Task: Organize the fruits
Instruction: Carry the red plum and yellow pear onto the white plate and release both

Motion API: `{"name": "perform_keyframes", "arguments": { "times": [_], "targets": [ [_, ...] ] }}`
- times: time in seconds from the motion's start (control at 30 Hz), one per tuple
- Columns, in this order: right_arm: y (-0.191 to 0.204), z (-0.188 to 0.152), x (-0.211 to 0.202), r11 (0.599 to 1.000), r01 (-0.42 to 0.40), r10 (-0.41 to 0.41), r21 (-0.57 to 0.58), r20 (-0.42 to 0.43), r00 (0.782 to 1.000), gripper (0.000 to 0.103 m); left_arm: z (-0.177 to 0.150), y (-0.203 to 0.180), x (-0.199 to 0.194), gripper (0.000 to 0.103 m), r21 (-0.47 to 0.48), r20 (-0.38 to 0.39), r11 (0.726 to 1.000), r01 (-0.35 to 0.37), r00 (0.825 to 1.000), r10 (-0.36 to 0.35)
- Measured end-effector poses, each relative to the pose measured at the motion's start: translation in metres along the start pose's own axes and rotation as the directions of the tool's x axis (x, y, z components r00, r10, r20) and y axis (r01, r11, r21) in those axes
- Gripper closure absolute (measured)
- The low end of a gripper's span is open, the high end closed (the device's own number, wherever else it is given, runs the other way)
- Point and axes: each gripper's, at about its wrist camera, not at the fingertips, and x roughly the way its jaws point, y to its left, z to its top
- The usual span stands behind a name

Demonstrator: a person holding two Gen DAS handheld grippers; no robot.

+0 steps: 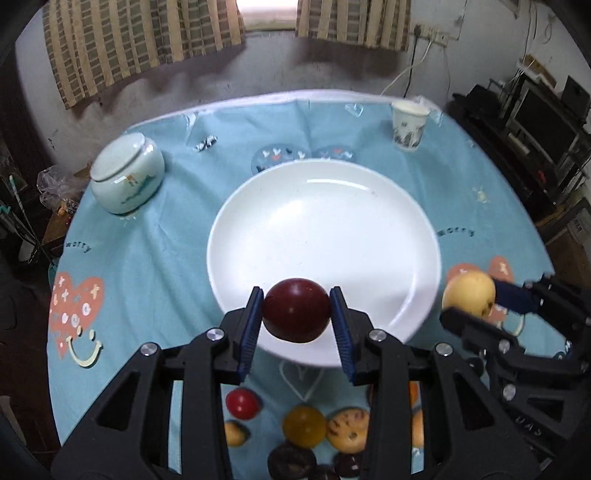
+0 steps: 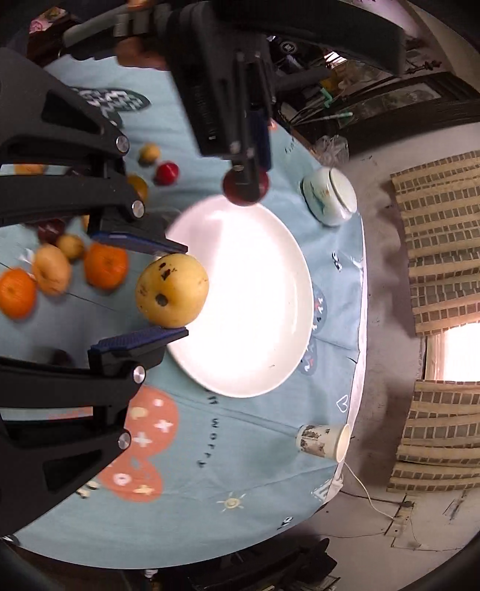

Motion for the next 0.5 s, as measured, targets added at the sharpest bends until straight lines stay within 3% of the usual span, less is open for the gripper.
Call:
{"name": "perform_keyframes", "arguments": {
  "times": [0.2,0.5],
  "targets": [
    [-0.021,0.021,0.058,0.999,0.031,-0.03,0.015,-0.063,0.998,0.065,0.001,0.004,0.048,0.066,0.004,-0.065,1.0,-0.027,0.998,0.027],
    [-0.02,0.036,0.096,0.999,0.029,-0.031,-0.017,-0.132,0.991,0.063,0.006,0.007,0.073,0.062,0.012,-0.088,0.999,-0.042,0.995,0.043]
  ]
}}
